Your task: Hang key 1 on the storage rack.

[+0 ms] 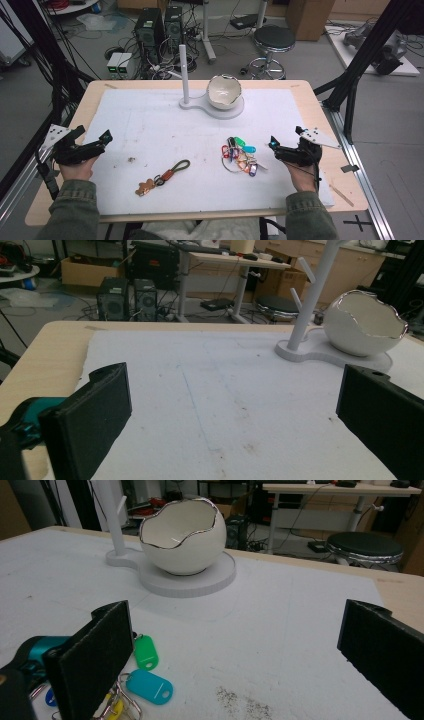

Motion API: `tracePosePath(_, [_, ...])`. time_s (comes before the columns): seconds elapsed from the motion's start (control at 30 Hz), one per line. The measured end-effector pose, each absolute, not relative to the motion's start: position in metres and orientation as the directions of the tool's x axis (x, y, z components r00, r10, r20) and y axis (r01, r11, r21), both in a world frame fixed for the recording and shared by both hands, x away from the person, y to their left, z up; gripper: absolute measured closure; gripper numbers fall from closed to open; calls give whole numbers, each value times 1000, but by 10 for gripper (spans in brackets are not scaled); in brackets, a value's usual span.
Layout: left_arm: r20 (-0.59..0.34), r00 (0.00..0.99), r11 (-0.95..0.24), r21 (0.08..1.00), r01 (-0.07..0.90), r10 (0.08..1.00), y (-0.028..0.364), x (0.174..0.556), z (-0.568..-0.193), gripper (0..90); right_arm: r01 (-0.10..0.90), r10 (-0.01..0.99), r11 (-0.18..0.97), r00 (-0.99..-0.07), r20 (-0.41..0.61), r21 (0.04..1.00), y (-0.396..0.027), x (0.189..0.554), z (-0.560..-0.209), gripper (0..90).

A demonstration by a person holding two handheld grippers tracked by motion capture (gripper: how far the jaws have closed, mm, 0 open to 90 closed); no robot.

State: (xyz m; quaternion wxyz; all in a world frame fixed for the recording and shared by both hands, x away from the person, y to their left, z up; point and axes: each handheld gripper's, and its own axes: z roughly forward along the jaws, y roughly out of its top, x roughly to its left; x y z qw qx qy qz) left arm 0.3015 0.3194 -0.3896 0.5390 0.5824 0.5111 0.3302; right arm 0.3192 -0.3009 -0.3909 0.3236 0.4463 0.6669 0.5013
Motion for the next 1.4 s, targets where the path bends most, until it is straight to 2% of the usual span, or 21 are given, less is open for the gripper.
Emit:
tracePosePath(0.7, [-194, 275, 116, 954, 277, 942, 315, 304, -391, 17, 277, 919, 104, -394, 14, 955, -298, 320, -394, 6])
tracePosePath(1.4, [-225, 388, 92, 938, 334, 894, 280, 306, -385, 17, 296, 919, 113, -394, 14, 948, -298, 322, -396, 6])
